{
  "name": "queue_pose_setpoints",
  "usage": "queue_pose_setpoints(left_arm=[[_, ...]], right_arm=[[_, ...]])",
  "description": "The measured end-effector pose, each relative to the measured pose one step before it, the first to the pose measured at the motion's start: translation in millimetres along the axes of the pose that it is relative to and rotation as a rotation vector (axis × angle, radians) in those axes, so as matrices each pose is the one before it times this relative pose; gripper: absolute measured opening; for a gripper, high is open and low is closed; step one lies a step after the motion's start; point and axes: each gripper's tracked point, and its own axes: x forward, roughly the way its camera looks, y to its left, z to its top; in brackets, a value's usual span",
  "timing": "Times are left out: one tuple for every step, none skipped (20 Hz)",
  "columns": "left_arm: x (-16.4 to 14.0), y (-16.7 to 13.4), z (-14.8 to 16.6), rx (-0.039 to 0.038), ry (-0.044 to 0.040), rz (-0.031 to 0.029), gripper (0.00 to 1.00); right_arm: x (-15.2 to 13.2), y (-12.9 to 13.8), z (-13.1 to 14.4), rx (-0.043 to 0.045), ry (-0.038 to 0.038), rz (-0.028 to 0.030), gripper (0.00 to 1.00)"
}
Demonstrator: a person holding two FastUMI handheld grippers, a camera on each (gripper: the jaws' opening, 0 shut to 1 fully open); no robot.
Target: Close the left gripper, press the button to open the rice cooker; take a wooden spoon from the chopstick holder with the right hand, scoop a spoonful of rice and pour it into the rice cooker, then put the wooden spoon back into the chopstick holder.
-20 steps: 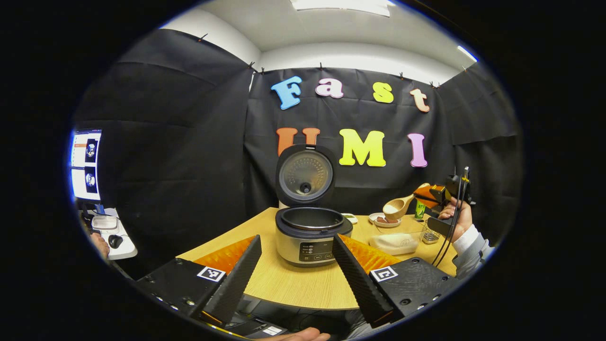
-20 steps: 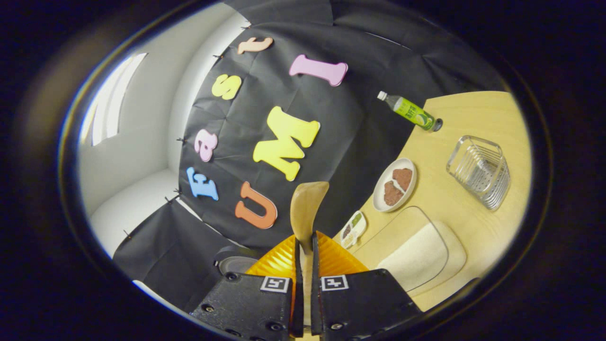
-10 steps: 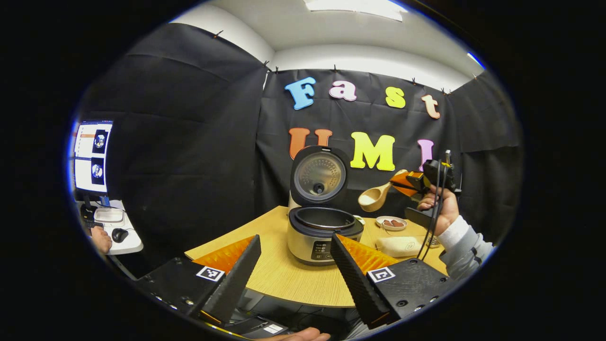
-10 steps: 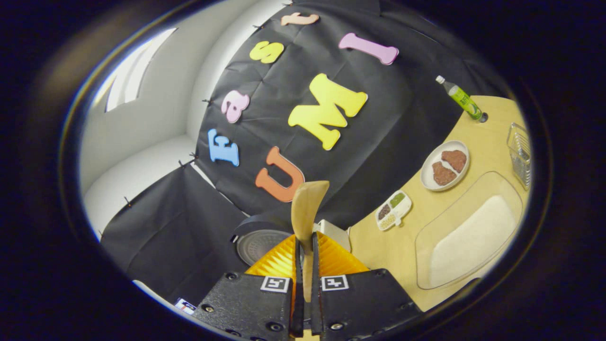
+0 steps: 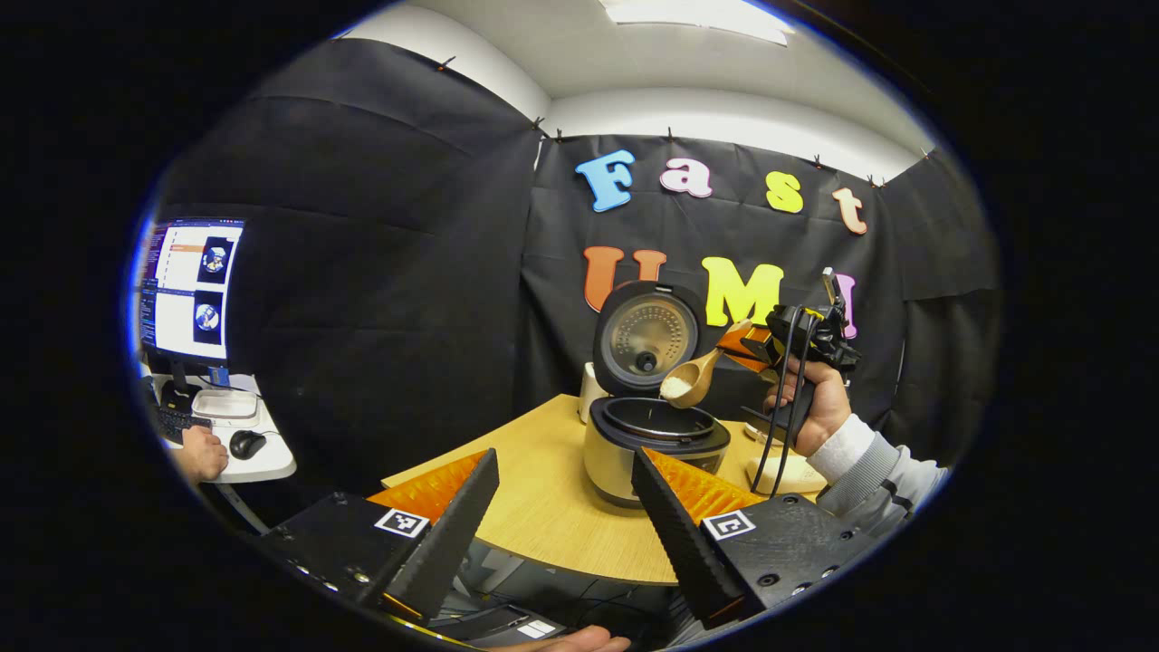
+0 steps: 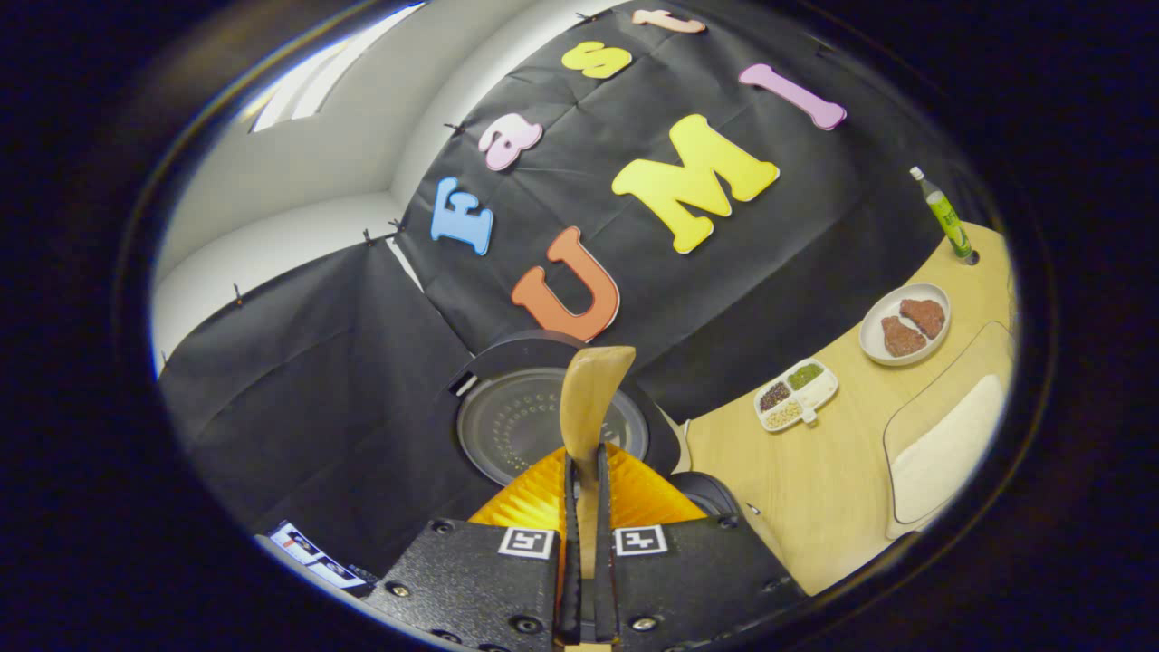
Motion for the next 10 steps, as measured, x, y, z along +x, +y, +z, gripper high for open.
queue_pose_setpoints(left_arm=[[-0.18,-0.33,0.68,0.00216,-0.00097,0.00279,0.94],[-0.93,-3.48,0.72,0.00287,-0.00224,-0.00331,0.94],[-0.86,-2.13,0.77,0.00548,-0.00416,-0.00639,0.94],[-1.22,-1.50,-1.21,0.00848,-0.00172,-0.00627,0.94],[-0.61,-2.09,-2.29,0.01236,0.00001,-0.00395,0.95],[0.43,-1.41,-0.93,0.01386,0.00196,-0.00199,0.94],[0.56,-2.38,-1.71,0.01812,0.00028,-0.00201,0.94],[-0.43,-1.81,-0.59,0.01390,0.00182,-0.00239,0.95],[-0.16,-3.46,-1.07,0.01045,0.00218,-0.00430,0.95],[-0.21,-2.44,-1.32,0.00695,0.00210,-0.00570,0.95]], right_arm=[[2.64,0.69,-3.69,-0.01186,0.00649,-0.00505,0.11],[2.01,0.27,-1.78,-0.01315,0.00161,-0.00074,0.11],[0.24,1.75,-4.36,-0.02350,0.00641,-0.00154,0.11],[1.46,1.27,-1.61,-0.02373,0.00028,-0.00138,0.11],[1.97,0.05,-2.00,-0.02396,-0.00094,-0.00540,0.11],[-0.26,1.22,-0.29,-0.02417,-0.00080,-0.00122,0.11],[-0.61,2.19,-0.98,-0.02214,0.00131,0.00271,0.11],[-0.27,0.67,-0.64,-0.02284,0.00243,-0.00052,0.11],[-0.56,0.54,0.22,-0.02162,-0.00369,0.00431,0.11],[-1.12,1.45,1.16,-0.02547,-0.00489,0.00430,0.11]])
